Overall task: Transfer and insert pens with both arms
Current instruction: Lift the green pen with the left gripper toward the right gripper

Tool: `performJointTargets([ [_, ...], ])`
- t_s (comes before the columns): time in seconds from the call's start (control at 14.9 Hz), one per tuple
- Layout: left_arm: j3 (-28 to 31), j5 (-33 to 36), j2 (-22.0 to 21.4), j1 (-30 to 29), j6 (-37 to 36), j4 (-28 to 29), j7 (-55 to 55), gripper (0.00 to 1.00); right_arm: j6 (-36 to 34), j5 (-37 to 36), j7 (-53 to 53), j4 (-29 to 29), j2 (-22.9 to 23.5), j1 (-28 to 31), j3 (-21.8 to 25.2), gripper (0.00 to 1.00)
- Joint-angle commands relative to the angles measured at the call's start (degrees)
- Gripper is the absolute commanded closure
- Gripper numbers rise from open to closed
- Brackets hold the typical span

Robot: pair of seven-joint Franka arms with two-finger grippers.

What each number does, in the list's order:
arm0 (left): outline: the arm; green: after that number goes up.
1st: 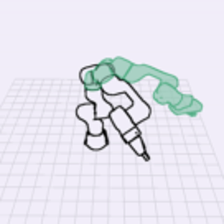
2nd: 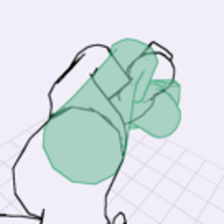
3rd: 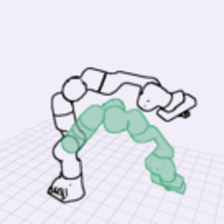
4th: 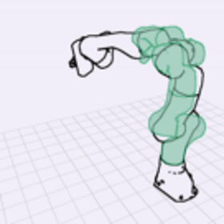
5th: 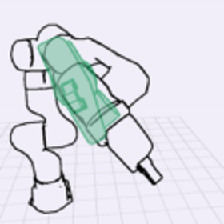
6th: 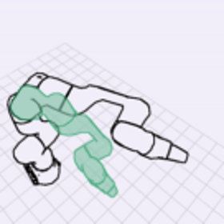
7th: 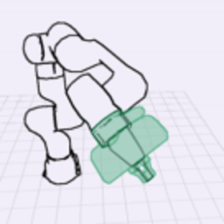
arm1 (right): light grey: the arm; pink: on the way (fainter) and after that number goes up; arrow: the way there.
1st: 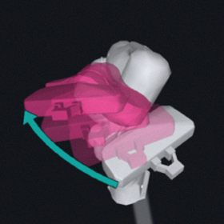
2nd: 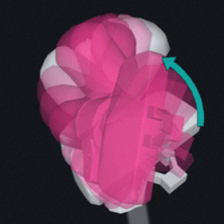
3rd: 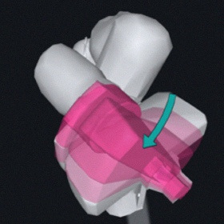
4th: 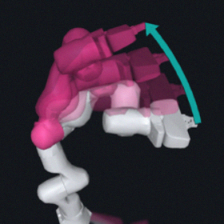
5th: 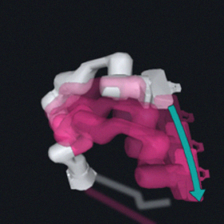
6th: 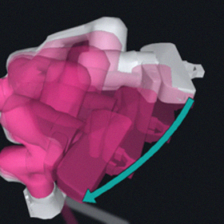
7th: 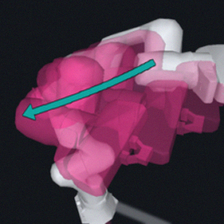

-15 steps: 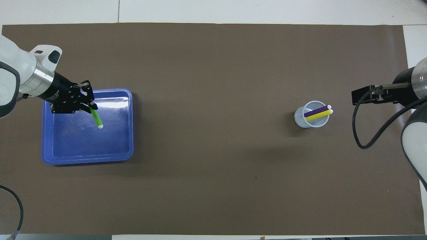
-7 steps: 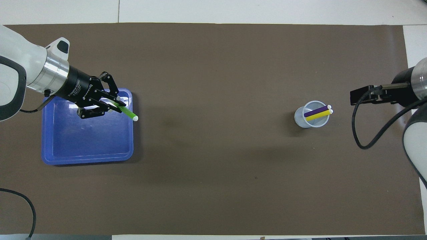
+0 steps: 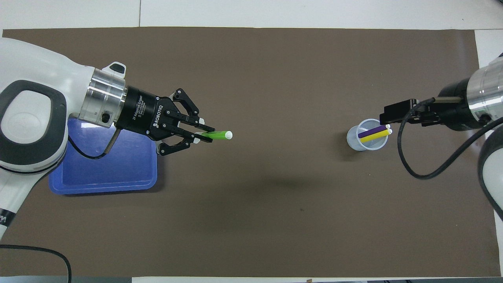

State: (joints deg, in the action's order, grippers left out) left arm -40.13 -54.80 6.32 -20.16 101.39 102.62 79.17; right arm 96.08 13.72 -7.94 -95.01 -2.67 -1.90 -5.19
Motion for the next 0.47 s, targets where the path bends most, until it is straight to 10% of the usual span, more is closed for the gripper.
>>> performJointTargets([
  [0.0,0.58,-6.70,-6.57,2.83,6.60,7.39,1.08,1.00,5.23,2.80,-6.45,-0.70,-0.84,0.23,-4.46,0.00],
  [0.4,0.58,-18.05,-11.76,7.76,17.95,15.06,3.27,1.00,15.18,10.19,-21.05,-0.79,0.47,0.06,-12.56,0.00],
])
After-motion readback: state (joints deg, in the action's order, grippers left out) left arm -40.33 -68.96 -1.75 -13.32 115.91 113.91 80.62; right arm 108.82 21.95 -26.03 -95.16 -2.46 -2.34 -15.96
